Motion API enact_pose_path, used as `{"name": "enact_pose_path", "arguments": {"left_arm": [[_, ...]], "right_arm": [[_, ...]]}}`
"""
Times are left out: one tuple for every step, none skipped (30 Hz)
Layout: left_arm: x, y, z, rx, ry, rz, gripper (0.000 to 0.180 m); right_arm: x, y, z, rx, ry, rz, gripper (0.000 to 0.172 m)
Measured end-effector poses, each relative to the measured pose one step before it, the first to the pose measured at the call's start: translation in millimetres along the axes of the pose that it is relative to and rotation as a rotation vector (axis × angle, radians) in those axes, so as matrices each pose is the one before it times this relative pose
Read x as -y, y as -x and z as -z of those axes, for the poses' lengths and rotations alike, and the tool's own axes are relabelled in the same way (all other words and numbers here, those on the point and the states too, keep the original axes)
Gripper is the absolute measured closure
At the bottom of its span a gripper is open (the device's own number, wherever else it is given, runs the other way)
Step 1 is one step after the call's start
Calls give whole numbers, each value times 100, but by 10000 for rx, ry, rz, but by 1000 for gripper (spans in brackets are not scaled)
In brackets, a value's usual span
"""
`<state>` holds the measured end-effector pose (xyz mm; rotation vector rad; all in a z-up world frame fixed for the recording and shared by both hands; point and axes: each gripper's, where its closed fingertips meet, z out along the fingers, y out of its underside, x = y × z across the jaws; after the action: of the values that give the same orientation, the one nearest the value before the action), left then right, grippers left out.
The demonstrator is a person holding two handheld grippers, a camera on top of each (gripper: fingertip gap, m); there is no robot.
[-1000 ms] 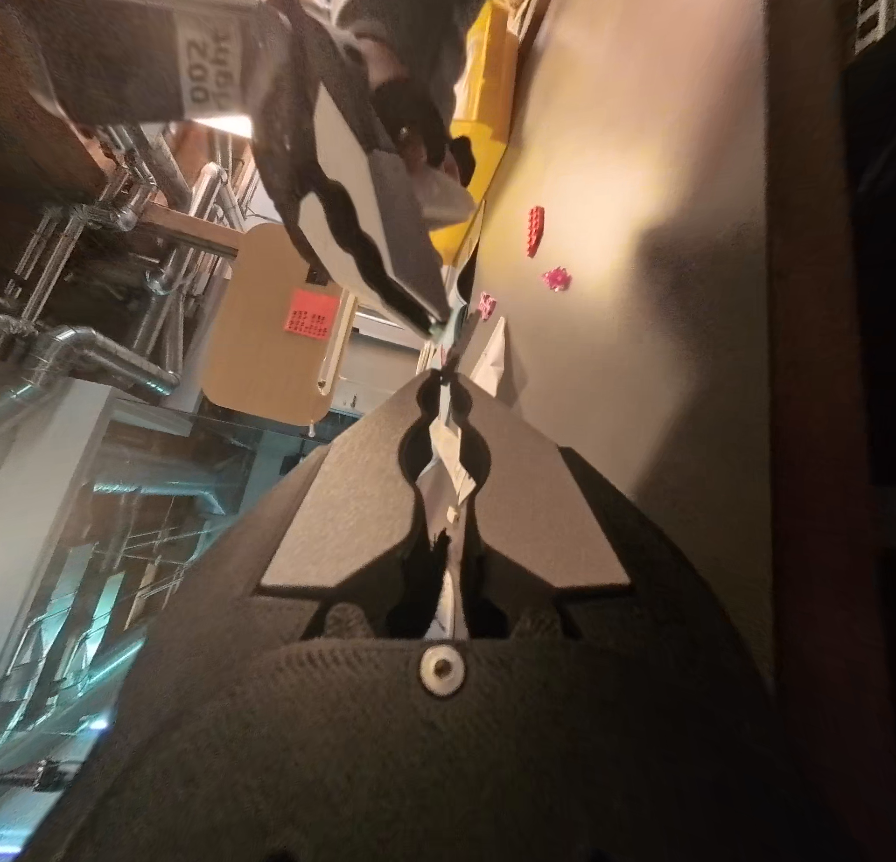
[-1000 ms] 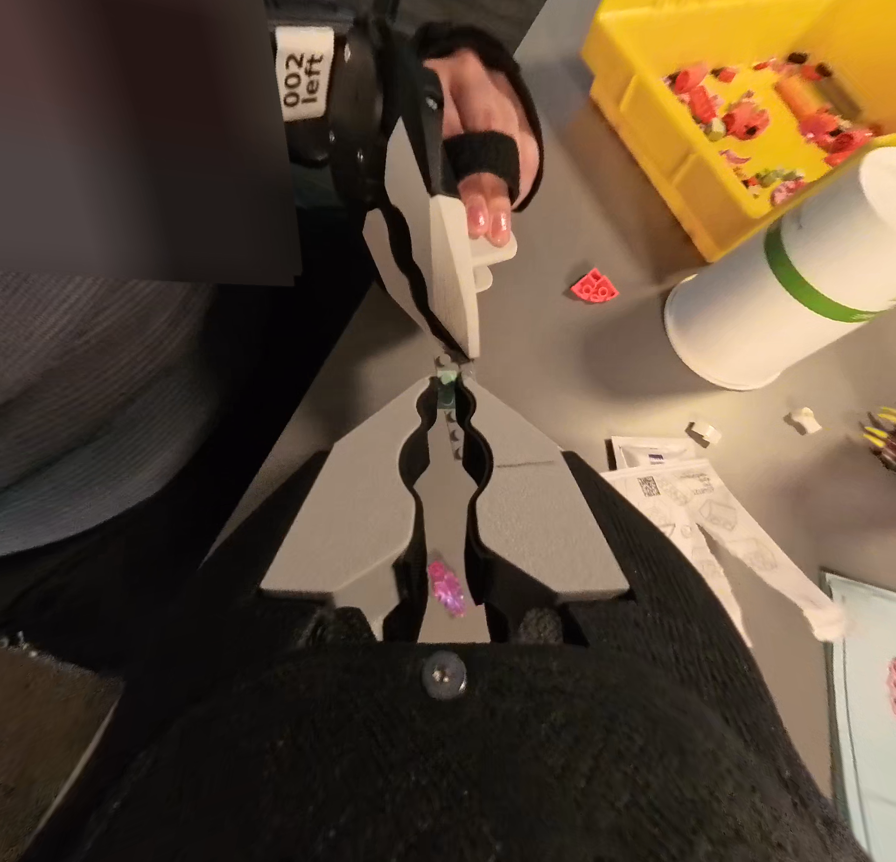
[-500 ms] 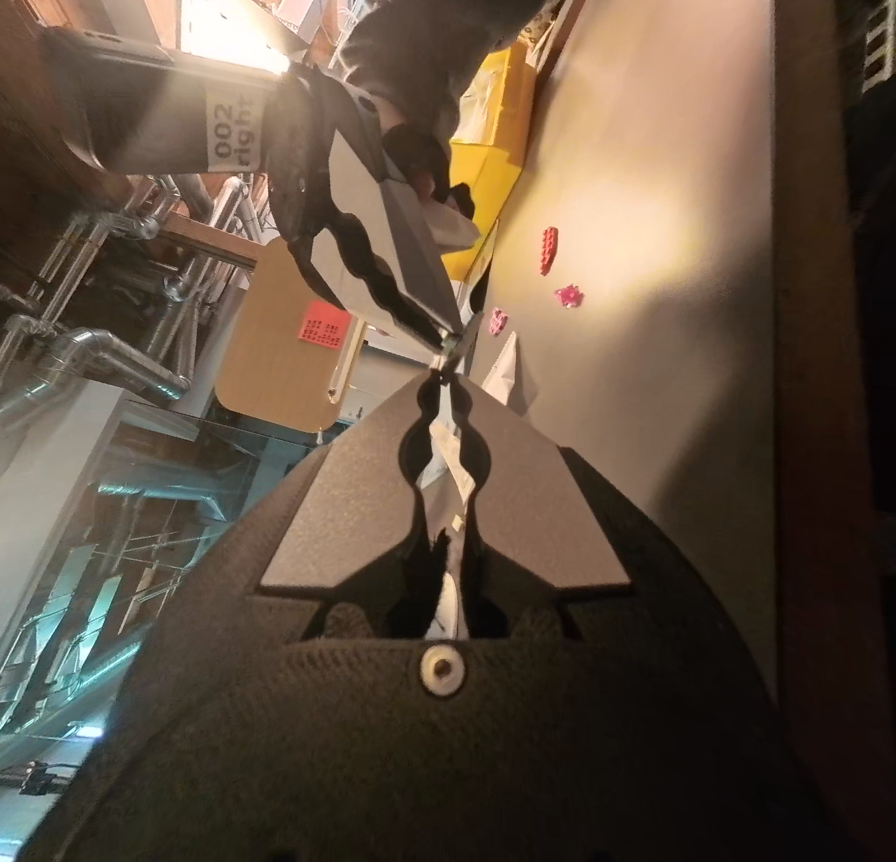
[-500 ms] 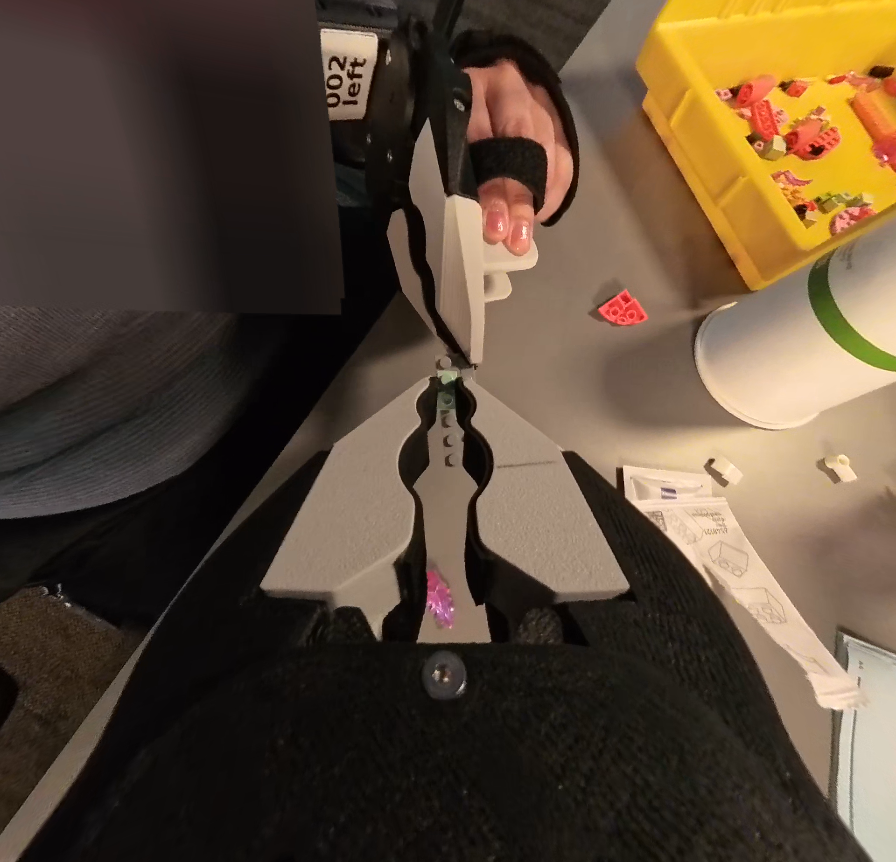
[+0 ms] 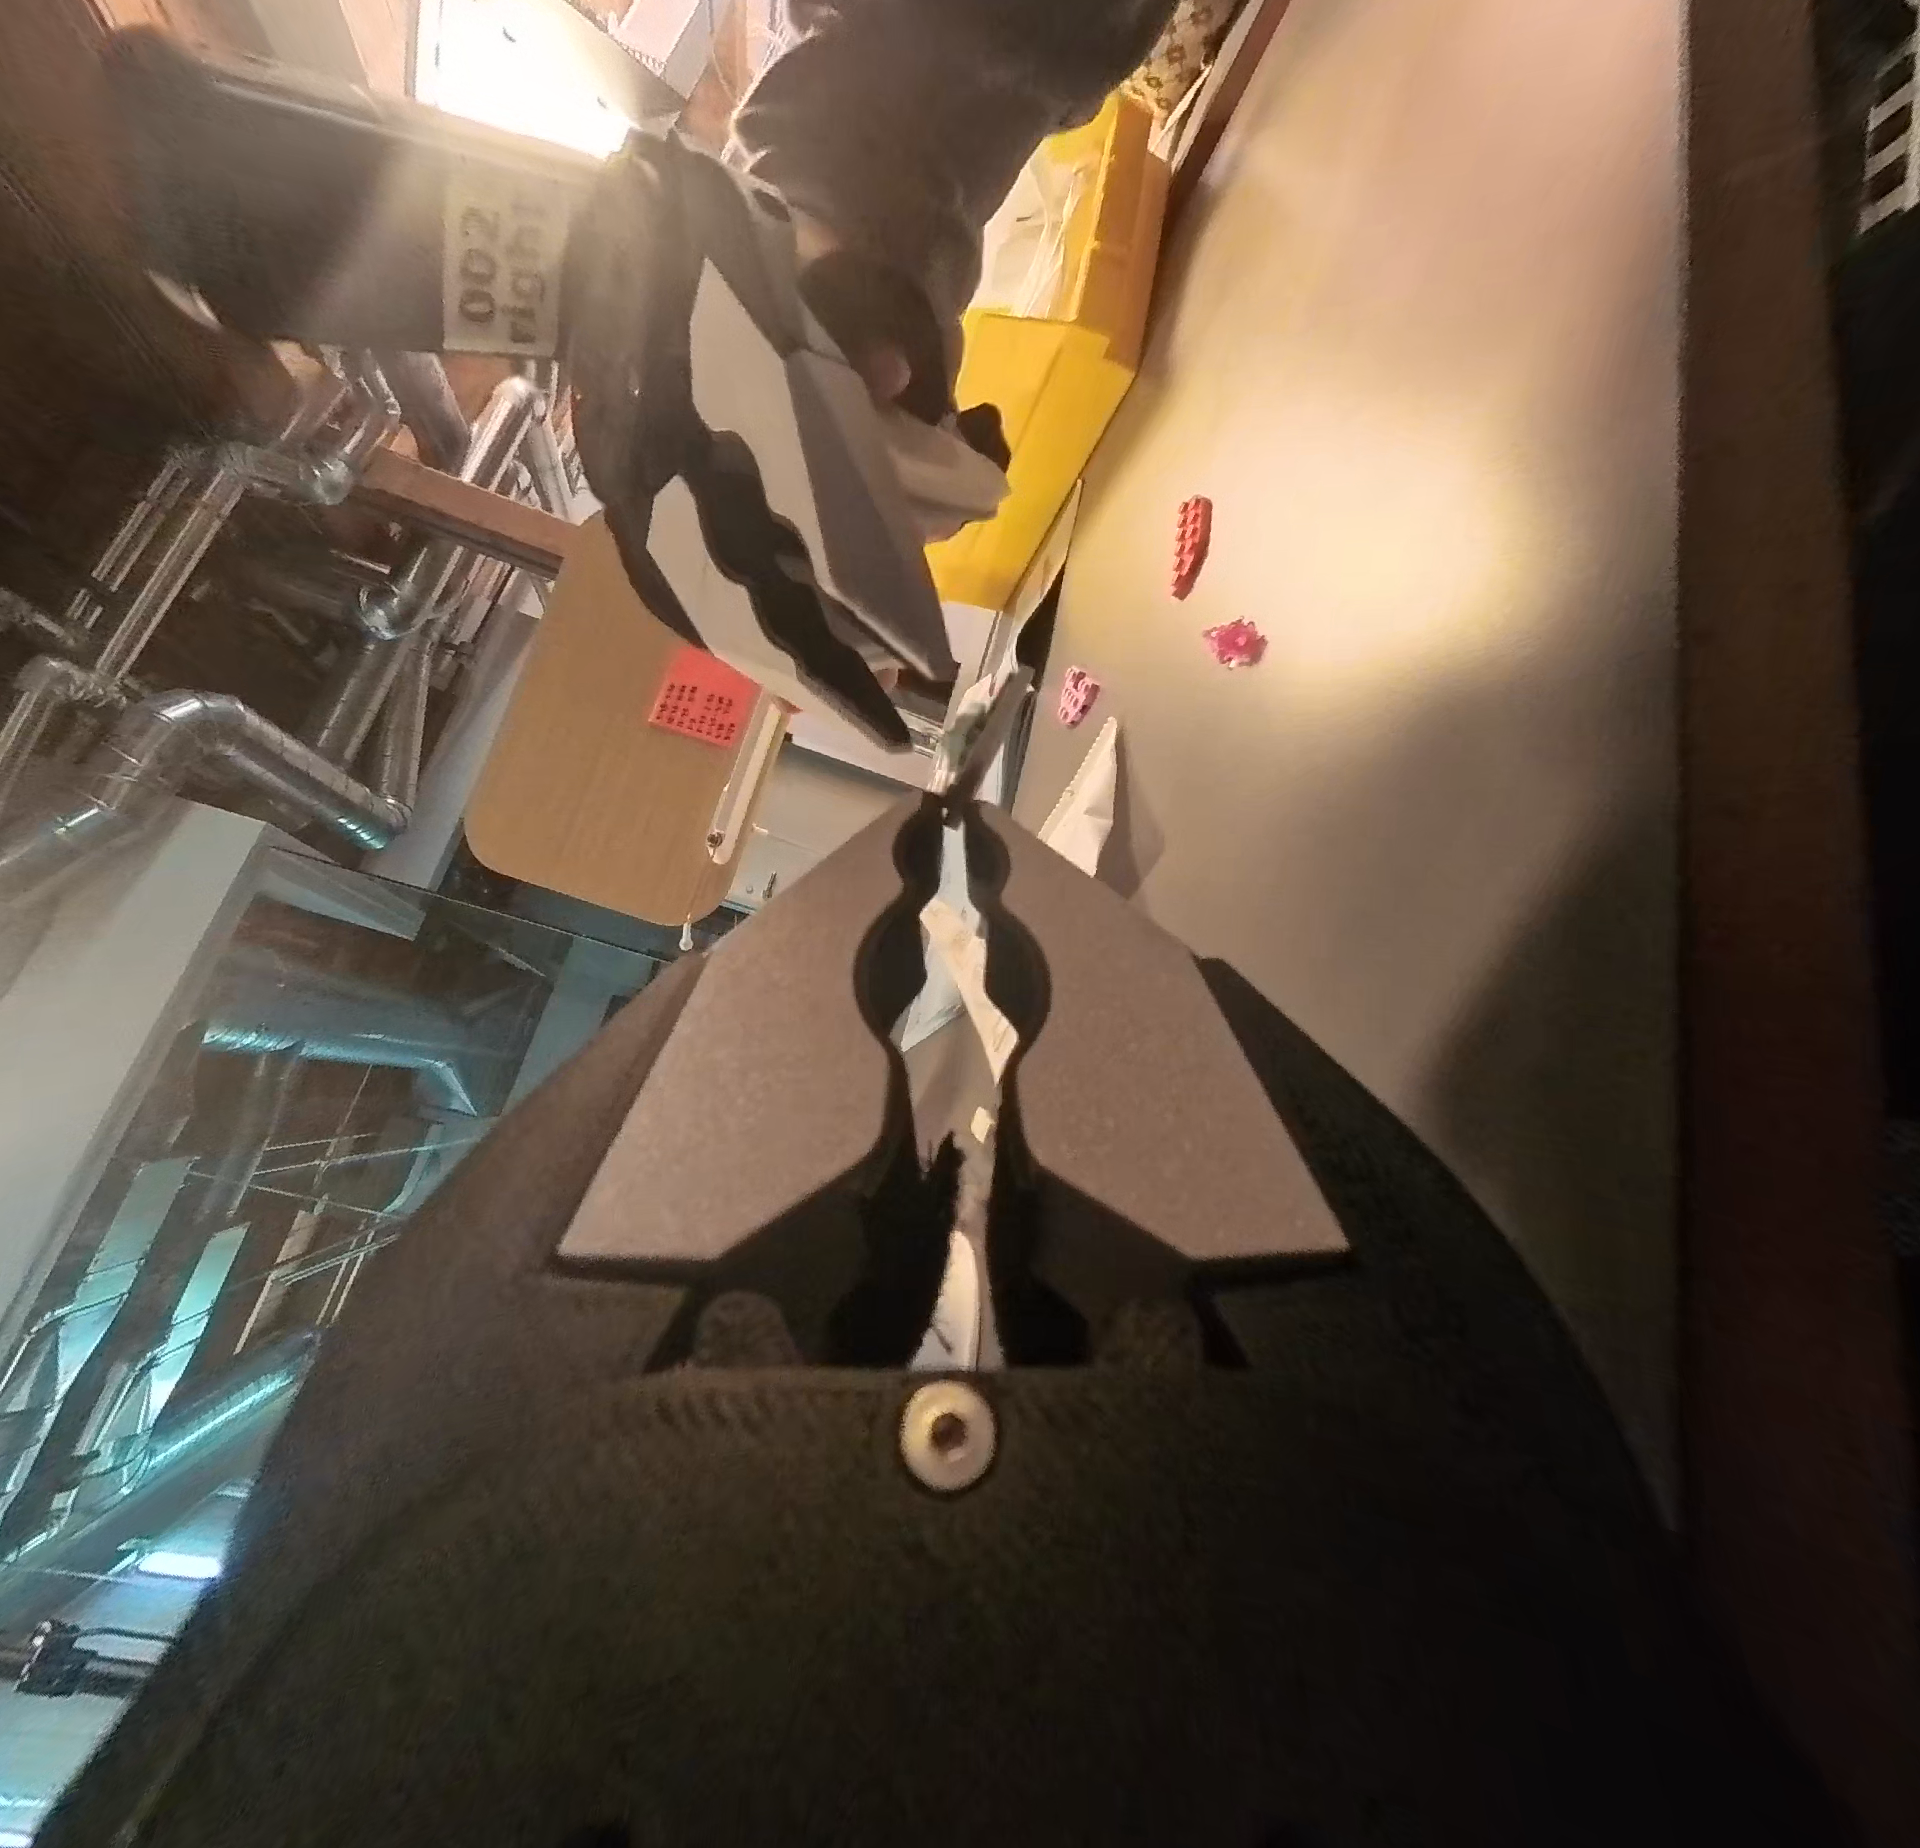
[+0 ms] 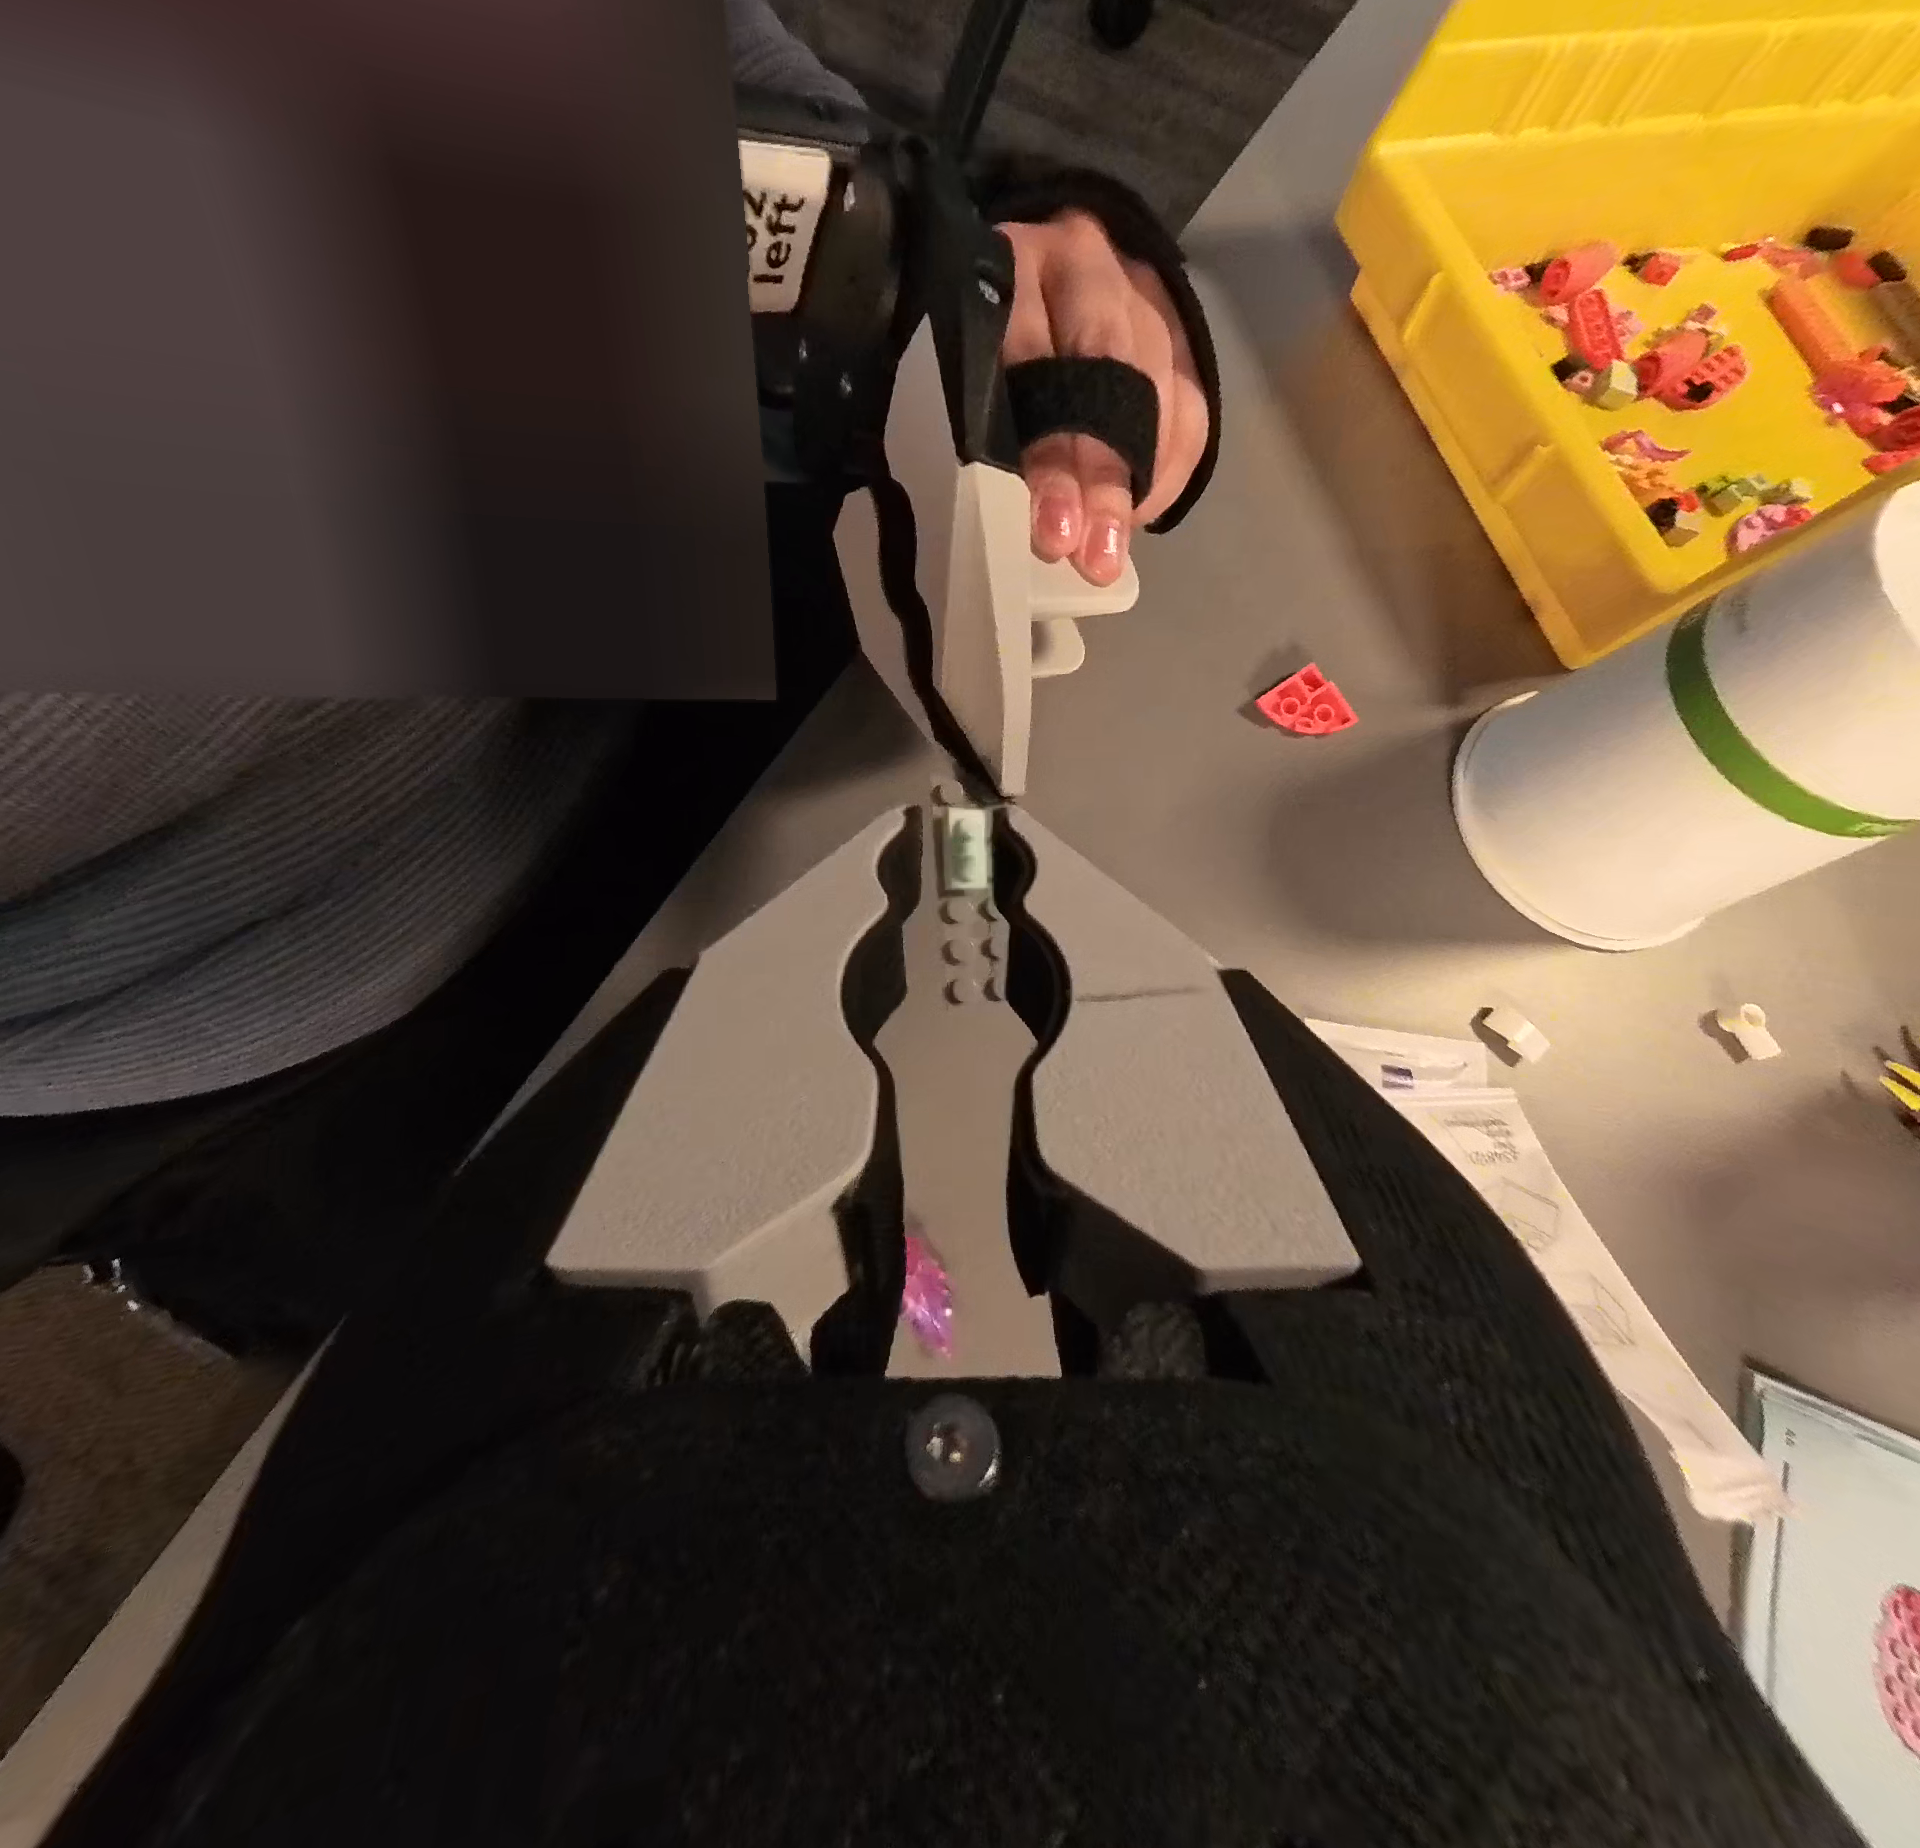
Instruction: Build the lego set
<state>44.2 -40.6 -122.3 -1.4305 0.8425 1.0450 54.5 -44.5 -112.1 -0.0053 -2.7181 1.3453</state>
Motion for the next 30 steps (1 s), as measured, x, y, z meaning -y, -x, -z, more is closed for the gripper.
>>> {"name": "enact_pose_path", "arguments": {"left_arm": [[-33,-14,-28,-4,18,1,177],[-56,16,-28,-6,25,22,177],[-81,19,-21,1,36,37,177],[-135,95,-46,46,74,19,177],[-130,58,-23,27,65,22,177],[-153,82,-58,32,88,39,177],[-235,140,-67,88,143,8,177],[-141,-33,-62,-30,70,25,177],[-92,33,-55,3,50,48,177],[-191,120,-54,60,111,29,177],[-71,24,-33,-11,19,62,178],[-67,85,-16,14,30,92,178],[-134,145,-25,66,73,52,178],[-63,-24,-29,-32,20,39,178],[-5,-32,-16,-29,9,28,178],[-59,13,-26,19,45,-14,178],[-62,-18,-23,-6,40,-14,178],[-2,5,-1,6,9,-2,178],[-8,79,6,50,8,0,178],[-54,-5,-6,-14,29,20,178],[-12,-21,-21,-21,5,22,178],[-35,19,-7,13,22,1,178],[-29,7,-18,3,19,-3,178],[-70,-13,-16,-13,43,30,178],[-36,81,7,23,13,51,178],[-76,-23,0,-52,28,78,178],[-47,3,-12,-27,27,59,178],[-49,36,-17,18,27,24,178],[-72,-9,-47,-21,36,50,178],[-26,-12,-7,-45,10,79,178]], "right_arm": [[-145,-85,-16,-113,49,22,160],[-101,-130,16,-144,28,5,159],[4,-124,48,-194,-19,11,156],[132,-114,66,-292,-57,33,153],[118,-165,35,-446,-7,100,151],[-91,-259,-39,-644,153,263,147],[-214,-362,-83,-878,247,488,142],[-240,-330,-90,-989,275,707,142],[-138,-308,-74,-1064,248,845,142],[44,-140,-60,-965,164,849,143],[37,-64,-60,-843,192,739,145],[-50,178,-80,-571,249,665,144],[-26,109,-90,-499,220,527,144],[27,25,-80,-427,145,359,145],[12,117,-112,-233,121,227,145],[-74,19,-153,-215,152,167,144],[-106,32,-178,-136,137,184,145],[-142,84,-203,-59,141,166,145],[-185,25,-210,-59,144,129,146],[-134,17,-175,-44,94,101,148],[-105,-56,-152,-73,70,71,150],[-88,-70,-119,-92,56,74,155],[-4,-37,-86,-73,21,105,160],[78,-60,-68,-121,-6,104,162],[30,-53,-65,-114,25,67,163],[-24,-24,-66,-83,35,8,163],[-29,-41,-40,-92,21,-39,163],[-39,-77,-34,-120,29,-42,164],[-17,-47,-18,-128,43,52,164],[-3,-9,-15,-137,33,147,164]]}}
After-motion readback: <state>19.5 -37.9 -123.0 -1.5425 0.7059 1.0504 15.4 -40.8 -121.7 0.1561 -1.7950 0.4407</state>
